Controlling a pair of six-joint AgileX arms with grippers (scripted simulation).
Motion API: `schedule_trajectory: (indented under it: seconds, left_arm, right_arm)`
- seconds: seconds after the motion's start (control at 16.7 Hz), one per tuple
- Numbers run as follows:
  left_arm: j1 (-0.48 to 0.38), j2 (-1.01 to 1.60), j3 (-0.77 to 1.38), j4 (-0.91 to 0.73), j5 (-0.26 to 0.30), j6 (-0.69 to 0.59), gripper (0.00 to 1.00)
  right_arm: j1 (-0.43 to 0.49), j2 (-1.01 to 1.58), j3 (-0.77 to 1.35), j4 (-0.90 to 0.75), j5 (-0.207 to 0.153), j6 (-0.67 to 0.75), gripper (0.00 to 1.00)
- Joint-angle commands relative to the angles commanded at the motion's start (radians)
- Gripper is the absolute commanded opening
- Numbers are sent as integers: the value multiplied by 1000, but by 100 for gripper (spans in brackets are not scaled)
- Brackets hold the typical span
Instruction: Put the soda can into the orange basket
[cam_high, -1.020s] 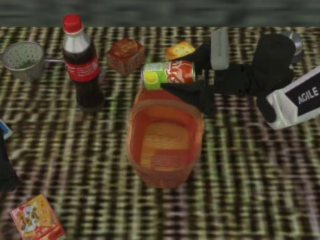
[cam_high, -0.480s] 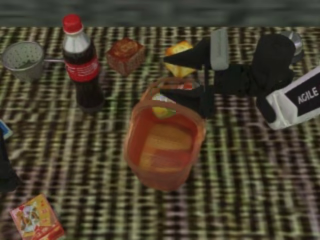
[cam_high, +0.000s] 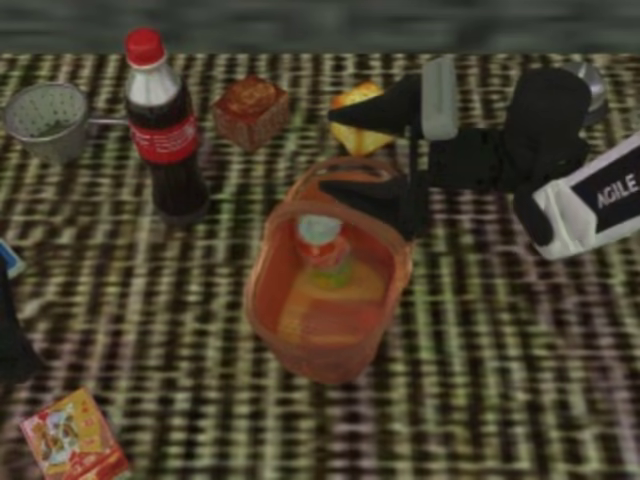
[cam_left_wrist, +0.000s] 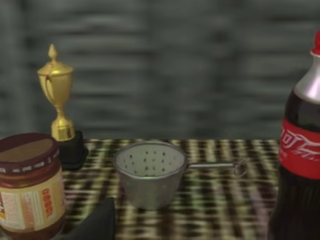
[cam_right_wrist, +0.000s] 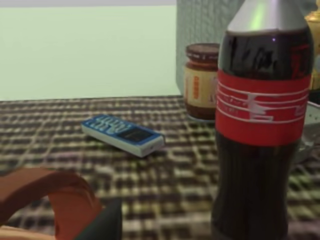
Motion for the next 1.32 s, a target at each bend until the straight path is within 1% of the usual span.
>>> schedule_trajectory:
  seconds: [0.12, 0.24, 0.36, 0.48, 0.66, 0.96, 1.14, 1.32]
  left_arm:
    - [-18, 46, 45, -41, 5, 25, 100]
    - [-52, 132, 131, -117, 14, 71, 100]
    - [-98, 252, 246, -219, 27, 134, 100]
    - [-154, 406, 388, -345, 40, 212, 100]
    - [-245, 676, 629, -557, 60, 346, 100]
    - [-399, 1195, 1079, -926, 81, 596, 100]
    - [-485, 1505, 1363, -1125, 82, 750, 100]
    - [-559, 1784, 1640, -1284, 71, 896, 100]
  right_arm:
    - [-3, -47, -33, -25, 19, -4, 100]
    - [-12, -130, -88, -69, 55, -10, 100]
    - [-28, -249, -163, -131, 110, -16, 100]
    - [-49, -395, -251, -207, 180, -21, 100]
    - [-88, -651, -403, -341, 308, -28, 100]
    - [-161, -1135, -676, -591, 554, -34, 100]
    - [-202, -1443, -835, -744, 703, -35, 100]
    - [-241, -1743, -979, -885, 842, -35, 100]
